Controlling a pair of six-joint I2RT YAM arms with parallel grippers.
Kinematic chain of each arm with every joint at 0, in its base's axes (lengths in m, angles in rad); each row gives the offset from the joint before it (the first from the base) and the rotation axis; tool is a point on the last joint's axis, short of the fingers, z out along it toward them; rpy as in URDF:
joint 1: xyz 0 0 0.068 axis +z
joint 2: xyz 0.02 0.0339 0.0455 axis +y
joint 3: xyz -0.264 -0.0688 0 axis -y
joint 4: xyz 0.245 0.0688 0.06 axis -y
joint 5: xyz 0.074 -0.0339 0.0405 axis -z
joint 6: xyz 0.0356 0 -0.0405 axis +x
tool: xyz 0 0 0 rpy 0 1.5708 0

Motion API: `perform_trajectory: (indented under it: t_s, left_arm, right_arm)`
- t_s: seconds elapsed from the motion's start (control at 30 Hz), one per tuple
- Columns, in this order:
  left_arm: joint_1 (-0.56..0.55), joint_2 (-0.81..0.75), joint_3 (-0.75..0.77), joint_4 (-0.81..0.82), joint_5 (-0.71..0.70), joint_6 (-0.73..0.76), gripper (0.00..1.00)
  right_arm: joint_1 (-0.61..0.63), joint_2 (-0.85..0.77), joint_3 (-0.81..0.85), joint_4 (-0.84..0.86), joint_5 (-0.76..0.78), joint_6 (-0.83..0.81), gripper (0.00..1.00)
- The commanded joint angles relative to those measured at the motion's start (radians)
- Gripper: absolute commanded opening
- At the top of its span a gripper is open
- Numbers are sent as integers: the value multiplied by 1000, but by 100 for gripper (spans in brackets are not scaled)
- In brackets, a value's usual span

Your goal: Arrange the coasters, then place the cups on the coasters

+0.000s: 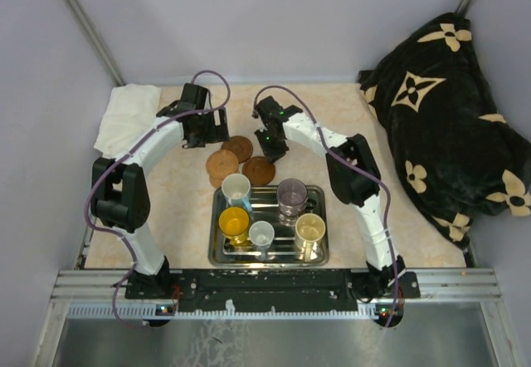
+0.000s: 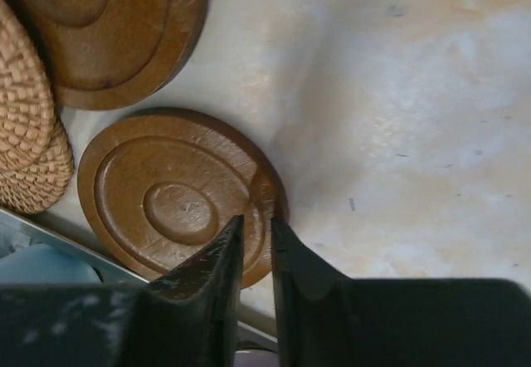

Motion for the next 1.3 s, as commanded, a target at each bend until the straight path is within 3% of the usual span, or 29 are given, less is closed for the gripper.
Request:
perform_trajectory:
  t_s: [0.0,0.1,0.17,0.2,0.27,0.4,0.83,1.27]
  left_arm:
    - [2,-19,-9,9,-13,-9,94]
    - [2,-18,-12,9,-13,-5,94]
    - [4,-18,-14,6,-13,-6,94]
    - [5,-18,-15,6,-12,-5,94]
    - [7,-19,-16,3,-13,-7,94]
    - [11,-28,-17,1,-24,-10,94]
    - [20,-26,-20,17,-10,-9,95]
    - [52,-28,-10,21,-2,1,95]
  right_arm:
    - [31,3,72,-19,-39,-25,28]
    - [38,5,72,-21,-16,-33,39]
    - [42,7,69,-23,-2,-39,53]
    - [43,10,68,-23,0,-42,55]
    - [47,15,70,-28,1,-43,54]
    - [62,9,60,-16,-17,-48,43]
    - [81,39,56,-37,218,-52,65]
    - [54,133,90,-111,309,-31,65]
